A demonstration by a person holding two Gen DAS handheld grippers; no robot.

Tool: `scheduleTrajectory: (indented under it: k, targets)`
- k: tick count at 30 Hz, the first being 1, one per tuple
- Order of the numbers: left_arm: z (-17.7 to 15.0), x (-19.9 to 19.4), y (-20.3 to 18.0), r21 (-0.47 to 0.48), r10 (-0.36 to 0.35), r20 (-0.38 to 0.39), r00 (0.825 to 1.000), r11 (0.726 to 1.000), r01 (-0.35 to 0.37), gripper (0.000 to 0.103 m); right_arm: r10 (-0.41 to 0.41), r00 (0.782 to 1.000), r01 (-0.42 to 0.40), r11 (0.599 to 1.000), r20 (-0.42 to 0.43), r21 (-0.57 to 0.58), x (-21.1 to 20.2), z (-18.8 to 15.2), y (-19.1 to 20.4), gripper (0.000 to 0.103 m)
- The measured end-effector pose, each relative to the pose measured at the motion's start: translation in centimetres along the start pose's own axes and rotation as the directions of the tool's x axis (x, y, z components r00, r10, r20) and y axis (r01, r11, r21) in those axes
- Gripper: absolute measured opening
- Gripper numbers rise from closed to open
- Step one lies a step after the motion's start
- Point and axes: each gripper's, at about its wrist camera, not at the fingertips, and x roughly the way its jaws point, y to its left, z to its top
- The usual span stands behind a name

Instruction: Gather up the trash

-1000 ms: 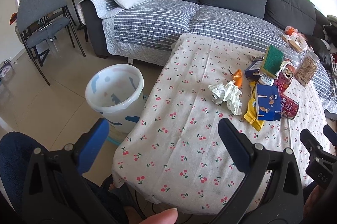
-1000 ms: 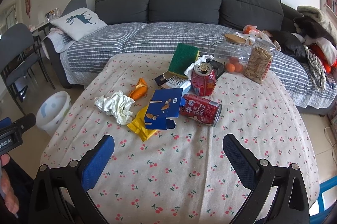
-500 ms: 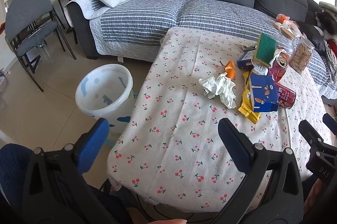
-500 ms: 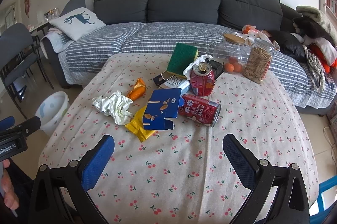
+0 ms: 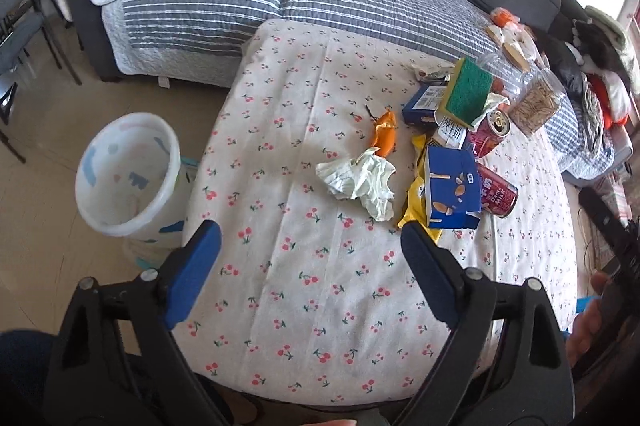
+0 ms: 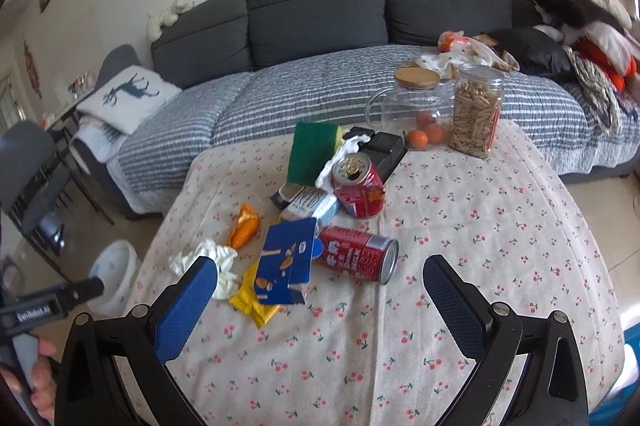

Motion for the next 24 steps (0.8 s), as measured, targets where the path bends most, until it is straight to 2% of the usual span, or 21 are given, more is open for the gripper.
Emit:
scheduleTrajectory:
  k: [4, 6, 9, 11, 12, 15, 19, 20, 22, 23, 24]
  targets:
    - [2.2, 3.1, -1.8, 0.084, 0.008, -0.083, 0.997, 0.996, -0.001, 0.091, 0.000, 0.999, 0.003, 0.996, -0.033, 0.088, 2.5, 4.1, -2.9, 0.103]
    - [2.4, 5.2, -2.3, 0.123, 0.010, -0.136, 0.991, 0.992, 0.007, 0.084, 0.003, 0.997, 0.006, 0.991, -0.072, 0.131, 4.7, 4.8, -4.2, 0.103]
    - [2.2, 7.4, -2.5, 0.141, 0.008, -0.166, 0.986, 0.990, 0.015, 0.076, 0.045, 0.986, -0.008, 0.976, -0.163, 0.219, 8.0, 3.1, -6.1, 0.099]
    - [2.3, 8.7, -2.7, 0.135, -0.016, -0.209, 0.978, 0.990, 0.045, 0.074, 0.077, 0.966, -0.006, 0.961, -0.246, 0.277, 9.8, 1.3, -7.1, 0.089]
    - [2.4, 9.1, -3.0, 0.138, -0.020, -0.213, 0.977, 0.989, 0.050, 0.074, 0.100, 0.958, -0.015, 0.953, -0.270, 0.302, 10.2, 0.7, -7.4, 0.088]
    - [2.3, 10.3, -4.4, 0.218, 0.022, -0.187, 0.982, 0.976, 0.019, 0.074, 0.130, 0.949, -0.035, 0.949, -0.287, 0.314, 10.7, -0.4, -6.9, 0.087]
    - [1.7, 12.5, -5.1, 0.279, 0.085, -0.207, 0.975, 0.960, -0.025, 0.074, 0.182, 0.932, -0.090, 0.954, -0.315, 0.285, 11.3, -1.5, -4.4, 0.087]
    - [1.6, 12.9, -5.1, 0.283, 0.092, -0.212, 0.973, 0.959, -0.029, 0.071, 0.184, 0.924, -0.095, 0.959, -0.335, 0.267, 11.7, -1.9, -3.6, 0.084]
    - [1.4, 13.6, -5.1, 0.291, 0.106, -0.223, 0.969, 0.956, -0.037, 0.058, 0.177, 0.912, -0.096, 0.969, -0.369, 0.227, 12.6, -2.4, -2.0, 0.079]
    - [1.4, 13.9, -5.0, 0.289, 0.097, -0.231, 0.968, 0.957, -0.028, 0.050, 0.173, 0.909, -0.097, 0.973, -0.379, 0.211, 12.9, -2.6, -1.4, 0.076]
    - [1.3, 13.9, -4.9, 0.282, 0.086, -0.236, 0.968, 0.959, -0.017, 0.039, 0.169, 0.908, -0.099, 0.976, -0.382, 0.196, 13.3, -2.8, -0.9, 0.075]
